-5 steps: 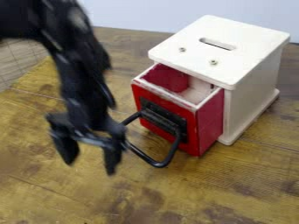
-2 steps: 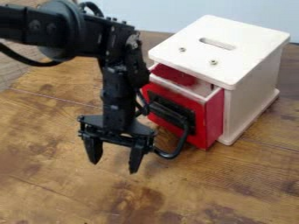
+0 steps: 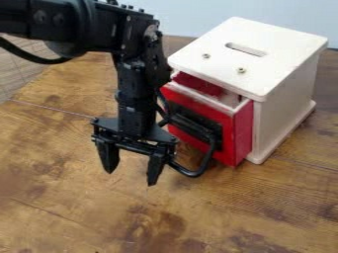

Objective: Close the drawer

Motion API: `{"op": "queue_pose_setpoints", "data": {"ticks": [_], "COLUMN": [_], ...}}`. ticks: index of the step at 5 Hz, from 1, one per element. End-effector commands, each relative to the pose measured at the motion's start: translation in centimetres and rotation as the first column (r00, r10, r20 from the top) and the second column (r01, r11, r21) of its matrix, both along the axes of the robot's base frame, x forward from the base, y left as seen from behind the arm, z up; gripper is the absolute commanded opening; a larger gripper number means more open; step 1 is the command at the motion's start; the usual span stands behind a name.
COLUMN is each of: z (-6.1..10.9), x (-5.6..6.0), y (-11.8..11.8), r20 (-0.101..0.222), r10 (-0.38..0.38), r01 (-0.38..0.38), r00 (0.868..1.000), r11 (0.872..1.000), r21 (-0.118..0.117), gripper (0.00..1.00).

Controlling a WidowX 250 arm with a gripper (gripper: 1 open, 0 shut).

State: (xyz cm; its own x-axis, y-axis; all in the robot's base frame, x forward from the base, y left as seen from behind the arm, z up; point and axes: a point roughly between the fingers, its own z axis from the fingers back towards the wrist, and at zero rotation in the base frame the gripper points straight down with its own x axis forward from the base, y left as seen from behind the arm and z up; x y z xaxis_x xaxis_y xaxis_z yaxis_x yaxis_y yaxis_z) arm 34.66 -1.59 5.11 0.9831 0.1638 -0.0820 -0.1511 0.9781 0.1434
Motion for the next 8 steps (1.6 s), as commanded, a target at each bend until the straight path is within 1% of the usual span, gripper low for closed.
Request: {"op": "queue_pose_setpoints", "data": {"ticks": [1,3,4,5,6,7,8], "z": [1.4,1.0,1.2,1.8,2.6,2.0,1.4], "x": [1.6,1.8,2.1,2.5,3.0,3.4,3.8], "y": [1.3,-0.7,-1.5,-2.2,-2.8,-2.8,-3.0], "r20": [0.076,0.073,0.078,0.086,0.103,0.116,0.112], "r10": [-0.004,0.012,0.024,0.003,-0.034,-0.026,-0.014], "r01": [0.004,-0.012,-0.025,-0.003,0.034,0.026,0.013], "r00": [0.997,0.997,0.997,0.996,0.994,0.993,0.994], "r11": [1.0,1.0,1.0,1.0,0.999,1.0,1.0], "r21": [0.0,0.003,0.003,0.003,0.005,0.008,0.011], "gripper": [1.0,1.0,1.0,0.0,1.0,1.0,1.0]}}
